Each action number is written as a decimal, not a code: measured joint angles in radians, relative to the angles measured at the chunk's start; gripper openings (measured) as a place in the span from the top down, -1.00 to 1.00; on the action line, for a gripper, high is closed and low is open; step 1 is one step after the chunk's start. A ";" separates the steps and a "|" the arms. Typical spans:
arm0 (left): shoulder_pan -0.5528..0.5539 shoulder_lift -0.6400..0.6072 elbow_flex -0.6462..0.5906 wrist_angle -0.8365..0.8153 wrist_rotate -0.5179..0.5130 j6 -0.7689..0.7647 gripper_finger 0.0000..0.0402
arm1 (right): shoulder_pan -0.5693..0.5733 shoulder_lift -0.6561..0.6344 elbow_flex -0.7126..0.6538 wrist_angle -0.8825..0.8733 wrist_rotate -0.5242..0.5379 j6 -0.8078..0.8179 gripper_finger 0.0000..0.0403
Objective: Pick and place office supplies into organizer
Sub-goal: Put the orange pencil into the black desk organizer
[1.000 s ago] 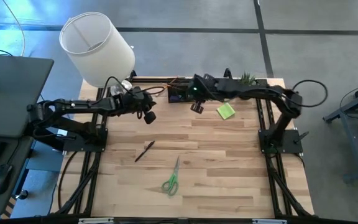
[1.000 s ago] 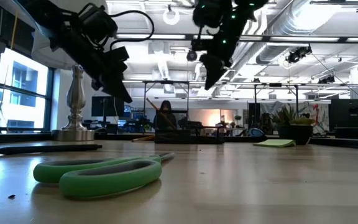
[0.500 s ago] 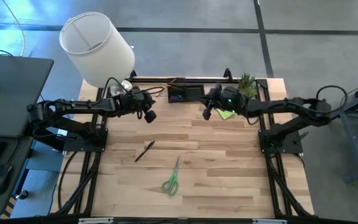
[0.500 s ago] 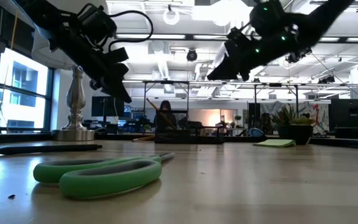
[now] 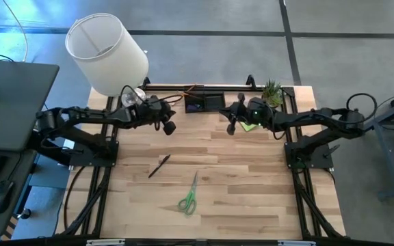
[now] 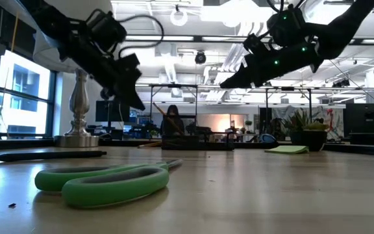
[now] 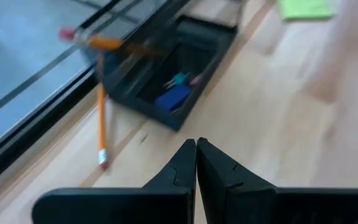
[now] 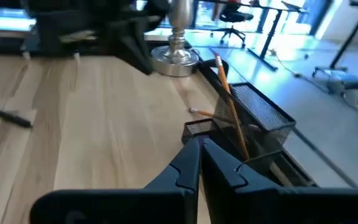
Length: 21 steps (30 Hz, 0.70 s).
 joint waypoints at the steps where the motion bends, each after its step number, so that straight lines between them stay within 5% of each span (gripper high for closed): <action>1: 0.010 0.016 0.000 -0.002 -0.005 0.007 1.00 | -0.002 -0.002 0.000 0.000 -0.005 -0.023 0.97; 5: 0.085 0.087 0.001 -0.009 0.004 0.025 0.89 | -0.013 -0.033 0.000 0.037 -0.004 -0.098 0.99; 12: 0.199 0.178 0.078 -0.007 0.060 0.072 0.34 | -0.038 -0.208 0.001 0.035 -0.014 -0.150 1.00; 16: 0.223 0.241 0.173 -0.028 0.066 0.126 0.10 | -0.041 -0.324 0.001 -0.035 -0.053 -0.154 1.00; 21: 0.201 0.312 0.283 -0.124 0.046 0.125 0.04 | -0.041 -0.442 0.001 -0.226 -0.056 -0.160 1.00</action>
